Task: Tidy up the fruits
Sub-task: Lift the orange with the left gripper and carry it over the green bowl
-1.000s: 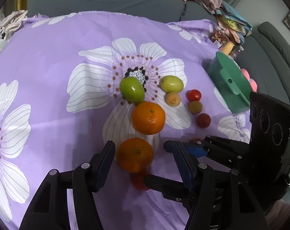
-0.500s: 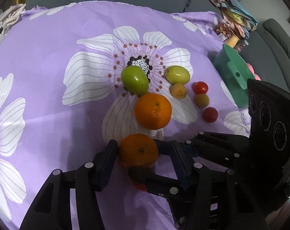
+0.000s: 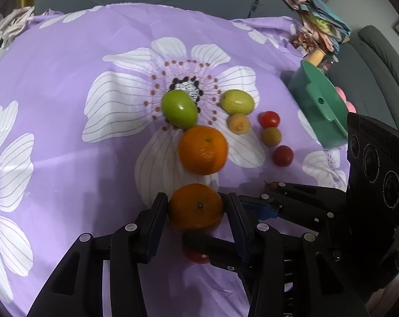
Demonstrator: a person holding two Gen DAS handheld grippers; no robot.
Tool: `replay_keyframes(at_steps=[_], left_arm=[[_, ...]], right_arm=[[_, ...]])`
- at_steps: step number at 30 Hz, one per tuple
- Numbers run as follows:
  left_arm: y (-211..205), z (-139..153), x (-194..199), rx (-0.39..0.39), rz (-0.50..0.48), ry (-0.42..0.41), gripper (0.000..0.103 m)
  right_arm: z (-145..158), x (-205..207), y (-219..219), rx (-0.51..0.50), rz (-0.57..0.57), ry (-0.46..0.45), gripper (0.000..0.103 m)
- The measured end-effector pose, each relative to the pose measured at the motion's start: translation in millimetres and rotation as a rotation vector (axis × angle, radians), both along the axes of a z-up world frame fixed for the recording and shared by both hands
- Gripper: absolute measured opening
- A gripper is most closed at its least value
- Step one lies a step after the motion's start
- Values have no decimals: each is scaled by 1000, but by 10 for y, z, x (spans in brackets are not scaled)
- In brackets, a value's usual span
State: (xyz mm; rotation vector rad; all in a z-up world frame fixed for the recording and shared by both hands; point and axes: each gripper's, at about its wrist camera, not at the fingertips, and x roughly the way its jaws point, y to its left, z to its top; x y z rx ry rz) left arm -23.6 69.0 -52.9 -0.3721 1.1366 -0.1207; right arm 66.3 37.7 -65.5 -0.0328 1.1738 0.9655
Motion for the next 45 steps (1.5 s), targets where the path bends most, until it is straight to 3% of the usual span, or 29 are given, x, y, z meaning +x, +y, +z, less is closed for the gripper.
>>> replay_keyframes(at_steps=[23, 33, 45], left_arm=[[-784, 630, 150, 125, -125, -163, 45], [-932, 886, 78, 182, -94, -219, 45], [-1081, 1002, -15, 225, -82, -241, 45]], right_arm=[[634, -169, -694, 88, -123, -184, 41], [908, -221, -821, 99, -79, -268, 41], [1020, -335, -948, 139, -69, -292, 41]])
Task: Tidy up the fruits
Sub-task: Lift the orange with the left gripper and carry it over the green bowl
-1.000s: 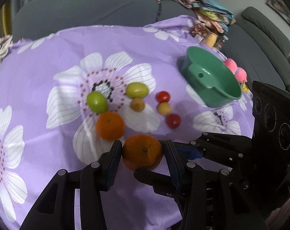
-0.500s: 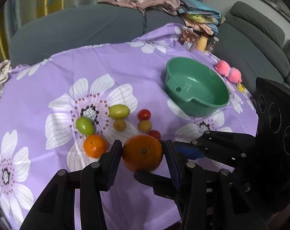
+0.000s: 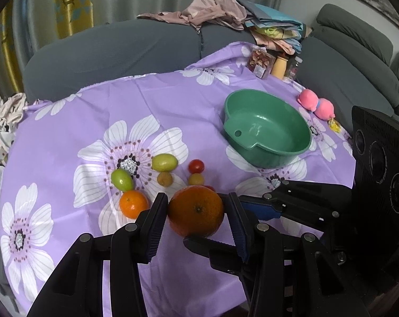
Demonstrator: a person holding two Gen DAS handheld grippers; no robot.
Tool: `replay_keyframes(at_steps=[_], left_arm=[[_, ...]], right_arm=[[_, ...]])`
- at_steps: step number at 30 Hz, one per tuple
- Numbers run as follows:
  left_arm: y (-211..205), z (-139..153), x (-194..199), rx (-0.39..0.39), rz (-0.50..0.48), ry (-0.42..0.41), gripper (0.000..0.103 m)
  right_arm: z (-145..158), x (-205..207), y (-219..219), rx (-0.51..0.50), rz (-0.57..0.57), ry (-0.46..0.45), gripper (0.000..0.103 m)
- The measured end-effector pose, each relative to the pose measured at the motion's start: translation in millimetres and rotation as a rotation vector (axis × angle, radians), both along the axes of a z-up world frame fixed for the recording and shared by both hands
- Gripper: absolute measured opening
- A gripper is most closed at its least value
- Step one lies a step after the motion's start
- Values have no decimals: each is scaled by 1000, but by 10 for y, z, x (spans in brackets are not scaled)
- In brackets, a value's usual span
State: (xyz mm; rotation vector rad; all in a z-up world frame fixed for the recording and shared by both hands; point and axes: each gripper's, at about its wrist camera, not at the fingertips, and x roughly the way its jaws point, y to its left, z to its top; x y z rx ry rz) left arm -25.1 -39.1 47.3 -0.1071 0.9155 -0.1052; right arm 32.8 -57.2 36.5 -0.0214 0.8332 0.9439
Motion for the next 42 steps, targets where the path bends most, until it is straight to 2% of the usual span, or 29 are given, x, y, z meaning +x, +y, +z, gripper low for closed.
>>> replay_keyframes(at_steps=[10, 23, 31, 36, 42], left_arm=[[-269, 63, 178, 28, -44, -9, 45], [-687, 177, 619, 39, -148, -48, 46], [-952, 223, 992, -31, -237, -65, 46], [-1074, 155, 1214, -98, -282, -51, 46], [-1222, 12, 1454, -125, -330, -28, 45]], right_arm=[[46, 78, -271, 28, -46, -14, 41], [141, 369, -716, 52, -153, -58, 41], [224, 616, -1034, 13, -267, -98, 41], [200, 756, -1192, -28, -317, -107, 41], [98, 952, -1399, -62, -374, -87, 41]])
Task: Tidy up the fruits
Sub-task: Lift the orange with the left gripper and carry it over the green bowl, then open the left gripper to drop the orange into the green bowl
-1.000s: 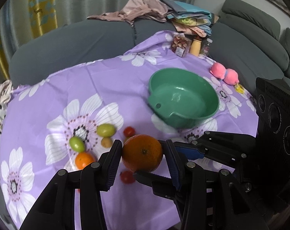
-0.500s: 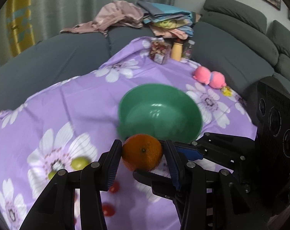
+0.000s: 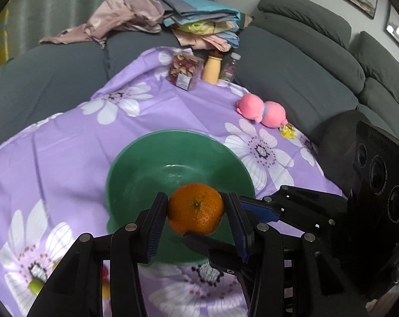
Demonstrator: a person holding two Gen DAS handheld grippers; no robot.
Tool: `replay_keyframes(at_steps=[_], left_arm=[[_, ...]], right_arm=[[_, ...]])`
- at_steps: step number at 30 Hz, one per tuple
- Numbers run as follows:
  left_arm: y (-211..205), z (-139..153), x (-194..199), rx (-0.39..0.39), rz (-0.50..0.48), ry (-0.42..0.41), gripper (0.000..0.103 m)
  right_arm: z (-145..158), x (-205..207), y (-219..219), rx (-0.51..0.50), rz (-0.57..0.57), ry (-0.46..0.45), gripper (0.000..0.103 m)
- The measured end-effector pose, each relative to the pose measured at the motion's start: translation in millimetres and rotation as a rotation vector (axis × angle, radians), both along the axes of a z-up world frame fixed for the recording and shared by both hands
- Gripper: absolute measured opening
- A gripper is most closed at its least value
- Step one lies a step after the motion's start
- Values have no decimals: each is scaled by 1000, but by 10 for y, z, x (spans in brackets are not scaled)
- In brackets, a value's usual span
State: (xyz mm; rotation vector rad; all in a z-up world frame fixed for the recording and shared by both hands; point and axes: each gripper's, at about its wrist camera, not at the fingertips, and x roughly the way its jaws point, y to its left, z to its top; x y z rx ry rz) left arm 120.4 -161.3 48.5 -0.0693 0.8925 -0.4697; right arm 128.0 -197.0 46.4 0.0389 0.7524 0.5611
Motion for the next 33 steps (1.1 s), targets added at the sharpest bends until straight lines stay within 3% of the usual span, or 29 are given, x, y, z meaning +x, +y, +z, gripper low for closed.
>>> replay_keyframes(at_steps=[11, 17, 22, 26, 28, 31, 33], left_arm=[[153, -435, 198, -54, 13, 135, 46], [150, -519, 224, -68, 15, 163, 46], [105, -499, 207, -36, 8, 156, 46], [152, -428, 145, -26, 33, 136, 69], [199, -383, 109, -34, 39, 123, 70], [272, -316, 22, -28, 57, 101, 70], [351, -258, -81, -15, 76, 80, 82]], right_arm=[[-415, 174, 75, -43, -21, 126, 41], [-492, 164, 76, -56, -23, 143, 41], [-492, 127, 33, -38, -34, 148, 43], [-439, 75, 7, -15, -45, 141, 49], [-399, 38, 12, -10, -50, 129, 57], [-326, -71, 58, -21, -49, 107, 60], [-280, -162, 97, -31, -44, 91, 66]])
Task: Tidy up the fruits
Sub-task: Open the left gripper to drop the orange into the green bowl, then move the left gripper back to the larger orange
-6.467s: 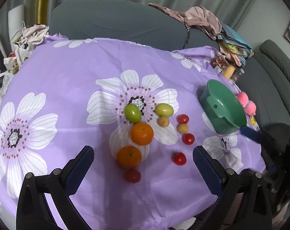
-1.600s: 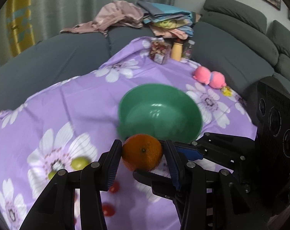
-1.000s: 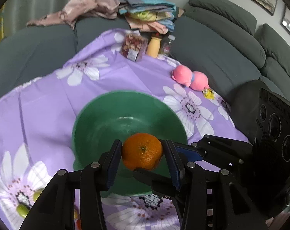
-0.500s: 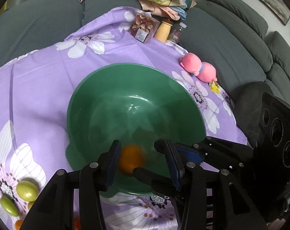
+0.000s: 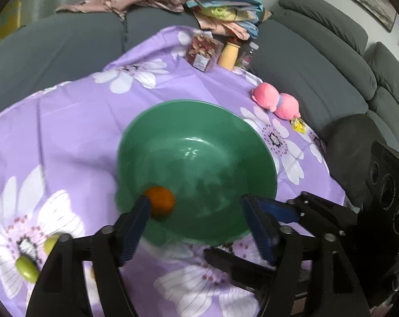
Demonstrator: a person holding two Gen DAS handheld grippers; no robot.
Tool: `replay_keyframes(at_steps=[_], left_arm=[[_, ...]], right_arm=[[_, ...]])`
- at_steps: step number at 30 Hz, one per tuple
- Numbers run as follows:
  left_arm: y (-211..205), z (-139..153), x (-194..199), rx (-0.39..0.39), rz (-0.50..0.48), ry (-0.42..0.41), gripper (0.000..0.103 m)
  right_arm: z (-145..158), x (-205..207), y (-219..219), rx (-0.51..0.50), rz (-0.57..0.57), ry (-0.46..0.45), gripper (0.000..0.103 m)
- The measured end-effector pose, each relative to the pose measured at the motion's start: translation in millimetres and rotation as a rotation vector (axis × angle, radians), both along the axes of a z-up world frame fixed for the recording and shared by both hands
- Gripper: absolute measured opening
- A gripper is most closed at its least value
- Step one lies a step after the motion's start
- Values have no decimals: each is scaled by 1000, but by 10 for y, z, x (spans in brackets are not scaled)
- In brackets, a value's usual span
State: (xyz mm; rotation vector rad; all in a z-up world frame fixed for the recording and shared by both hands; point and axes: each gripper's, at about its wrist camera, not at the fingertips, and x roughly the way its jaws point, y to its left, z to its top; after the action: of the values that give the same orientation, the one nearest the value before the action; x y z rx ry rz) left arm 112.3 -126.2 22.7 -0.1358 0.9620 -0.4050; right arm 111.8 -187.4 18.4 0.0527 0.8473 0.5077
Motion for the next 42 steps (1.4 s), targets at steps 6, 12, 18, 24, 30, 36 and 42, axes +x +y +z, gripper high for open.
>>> replay_keyframes(at_steps=[6, 12, 18, 24, 30, 36, 42], left_arm=[[453, 108, -306, 1, 108, -29, 91], [1117, 76, -658, -1, 266, -12, 94], [1661, -50, -984, 23, 433, 20, 95], [1887, -232, -1221, 45, 481, 54, 95], [1926, -350, -1290, 49, 459, 71, 95], [1881, -417, -1264, 68, 400, 68, 95], [1849, -527, -1152, 31, 353, 102, 95]], right_arm=[[101, -315, 74, 21, 31, -21, 75], [147, -486, 143, 97, 60, -39, 81], [109, -527, 370, 123, 104, -4, 82], [16, -575, 755, 95, 195, 38, 82], [-204, -557, 1262, 58, 305, 110, 82], [-394, -547, 1580, 29, 368, 161, 82], [-571, -412, 1838, 17, 395, 212, 82]])
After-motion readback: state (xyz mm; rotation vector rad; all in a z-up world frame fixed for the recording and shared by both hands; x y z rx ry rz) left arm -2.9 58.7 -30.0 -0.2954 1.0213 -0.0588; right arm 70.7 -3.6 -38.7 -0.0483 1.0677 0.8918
